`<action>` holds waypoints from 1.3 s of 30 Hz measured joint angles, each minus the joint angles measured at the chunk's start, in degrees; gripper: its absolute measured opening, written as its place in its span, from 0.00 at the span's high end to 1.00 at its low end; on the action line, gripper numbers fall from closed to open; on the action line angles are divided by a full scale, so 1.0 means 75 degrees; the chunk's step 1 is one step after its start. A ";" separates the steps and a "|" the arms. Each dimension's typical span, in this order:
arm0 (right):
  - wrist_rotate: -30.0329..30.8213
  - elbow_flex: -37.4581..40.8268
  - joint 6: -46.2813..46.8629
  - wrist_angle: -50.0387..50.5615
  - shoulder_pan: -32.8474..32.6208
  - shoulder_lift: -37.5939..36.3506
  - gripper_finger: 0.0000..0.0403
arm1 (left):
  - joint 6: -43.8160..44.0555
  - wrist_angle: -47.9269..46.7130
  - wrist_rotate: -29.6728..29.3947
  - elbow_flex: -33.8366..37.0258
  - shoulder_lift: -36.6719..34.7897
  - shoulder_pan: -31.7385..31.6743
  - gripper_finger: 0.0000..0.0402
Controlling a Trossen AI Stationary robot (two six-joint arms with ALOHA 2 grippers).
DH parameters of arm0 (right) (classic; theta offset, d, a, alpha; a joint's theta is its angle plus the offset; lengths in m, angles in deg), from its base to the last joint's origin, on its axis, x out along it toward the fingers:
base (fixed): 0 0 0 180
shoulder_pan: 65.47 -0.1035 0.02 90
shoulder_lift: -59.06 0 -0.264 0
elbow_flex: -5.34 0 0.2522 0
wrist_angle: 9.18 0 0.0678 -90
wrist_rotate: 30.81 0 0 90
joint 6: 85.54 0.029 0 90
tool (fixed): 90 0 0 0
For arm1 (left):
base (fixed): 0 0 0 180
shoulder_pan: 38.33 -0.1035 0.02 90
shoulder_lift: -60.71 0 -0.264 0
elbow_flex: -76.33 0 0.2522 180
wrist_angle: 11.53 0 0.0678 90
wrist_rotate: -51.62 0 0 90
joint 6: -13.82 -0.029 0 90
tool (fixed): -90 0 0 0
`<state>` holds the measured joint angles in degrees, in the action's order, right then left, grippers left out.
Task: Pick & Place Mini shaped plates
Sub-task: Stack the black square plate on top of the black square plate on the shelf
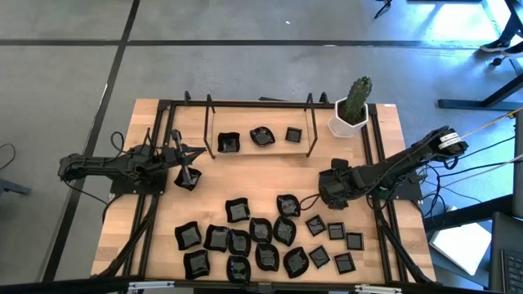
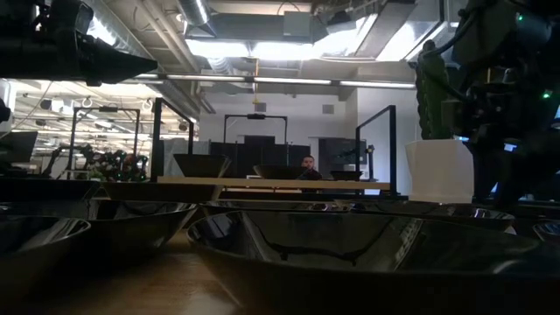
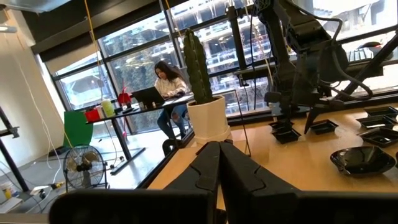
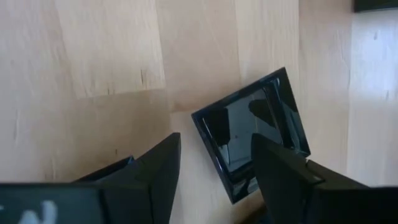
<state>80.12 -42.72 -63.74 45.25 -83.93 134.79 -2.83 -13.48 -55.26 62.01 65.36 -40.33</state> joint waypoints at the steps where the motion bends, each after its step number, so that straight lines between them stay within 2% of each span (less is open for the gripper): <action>1: 0.0000 0.0000 -0.0004 -0.0003 0.0000 0.0000 0.52 | 0.0000 -0.0002 0.0000 0.0000 0.0000 0.0001 0.98; 15: -0.0131 0.0003 -0.0111 -0.0009 0.0000 0.0006 0.62 | 0.0000 0.0000 0.0000 0.0000 0.0001 0.0001 0.98; 26: -0.0038 -0.0022 -0.0112 -0.0027 -0.0006 0.0724 0.63 | 0.0000 -0.0003 0.0000 0.0000 0.0001 0.0002 0.98; 33: 0.0103 -0.0158 -0.0079 0.0096 0.0006 0.0796 0.63 | 0.0000 -0.0003 0.0000 0.0000 -0.0001 0.0000 0.99; 36: 0.0326 -0.0224 -0.0072 0.0067 0.0026 0.0807 0.68 | -0.0002 -0.0003 0.0000 0.0000 0.0002 0.0003 0.99; 39: 0.0205 -0.0230 -0.0061 0.0102 0.0020 0.0807 0.79 | -0.0003 -0.0003 0.0000 0.0000 0.0001 0.0002 0.98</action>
<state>81.66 -44.45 -64.20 46.01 -83.77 140.84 -2.85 -13.50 -55.26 62.01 65.37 -40.32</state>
